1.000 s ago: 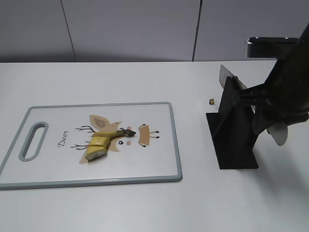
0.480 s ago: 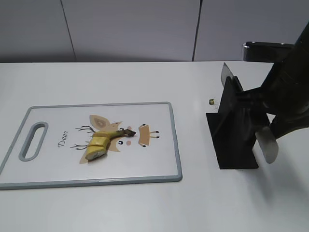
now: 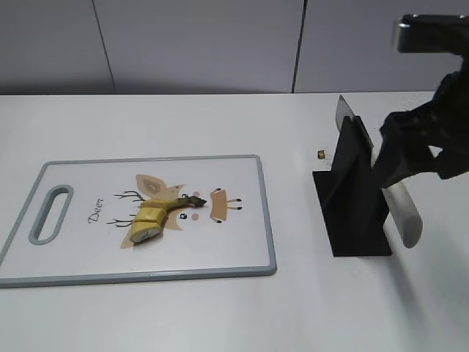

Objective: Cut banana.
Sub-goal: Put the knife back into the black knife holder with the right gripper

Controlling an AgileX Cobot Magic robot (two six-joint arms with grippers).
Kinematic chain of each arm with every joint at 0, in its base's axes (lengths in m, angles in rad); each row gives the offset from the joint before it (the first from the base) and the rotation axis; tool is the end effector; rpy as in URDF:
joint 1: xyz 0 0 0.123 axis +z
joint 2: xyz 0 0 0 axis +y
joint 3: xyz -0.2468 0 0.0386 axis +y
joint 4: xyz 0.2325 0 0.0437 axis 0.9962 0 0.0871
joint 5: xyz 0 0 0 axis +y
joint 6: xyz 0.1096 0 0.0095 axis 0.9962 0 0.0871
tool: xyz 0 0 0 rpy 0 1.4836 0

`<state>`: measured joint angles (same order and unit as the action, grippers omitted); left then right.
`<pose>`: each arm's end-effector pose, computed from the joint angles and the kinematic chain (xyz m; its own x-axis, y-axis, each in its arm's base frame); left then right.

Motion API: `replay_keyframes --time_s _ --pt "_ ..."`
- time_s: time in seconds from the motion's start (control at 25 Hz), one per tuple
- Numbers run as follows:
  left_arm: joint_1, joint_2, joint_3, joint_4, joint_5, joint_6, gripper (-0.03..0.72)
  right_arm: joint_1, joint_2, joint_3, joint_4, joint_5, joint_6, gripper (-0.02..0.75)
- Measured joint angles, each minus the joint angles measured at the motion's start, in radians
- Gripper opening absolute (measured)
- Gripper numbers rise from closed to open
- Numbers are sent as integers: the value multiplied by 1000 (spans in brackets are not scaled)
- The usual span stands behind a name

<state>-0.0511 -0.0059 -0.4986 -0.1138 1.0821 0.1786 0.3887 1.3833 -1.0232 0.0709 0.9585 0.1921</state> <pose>0.0314 -0.0127 0.2594 -0.4470 0.1471 -0.8824 0.1965 0.9784 0.0635 0.2396 0.1050 0.2281 -0.9402 -0.1360 -0.3124 -0.1843 0.9742 0.1303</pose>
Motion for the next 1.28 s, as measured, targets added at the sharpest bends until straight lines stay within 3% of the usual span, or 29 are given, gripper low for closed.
replay_keyframes --time_s 0.44,0.68,1.28 --pt "0 0 0 0 0 0 574 0 -465 306 4 -83 -167 595" --pt "0 0 0 0 0 0 574 0 -734 476 4 -51 -230 594" --pt "0 0 0 0 -1 0 574 0 -1289 519 65 87 -347 593"
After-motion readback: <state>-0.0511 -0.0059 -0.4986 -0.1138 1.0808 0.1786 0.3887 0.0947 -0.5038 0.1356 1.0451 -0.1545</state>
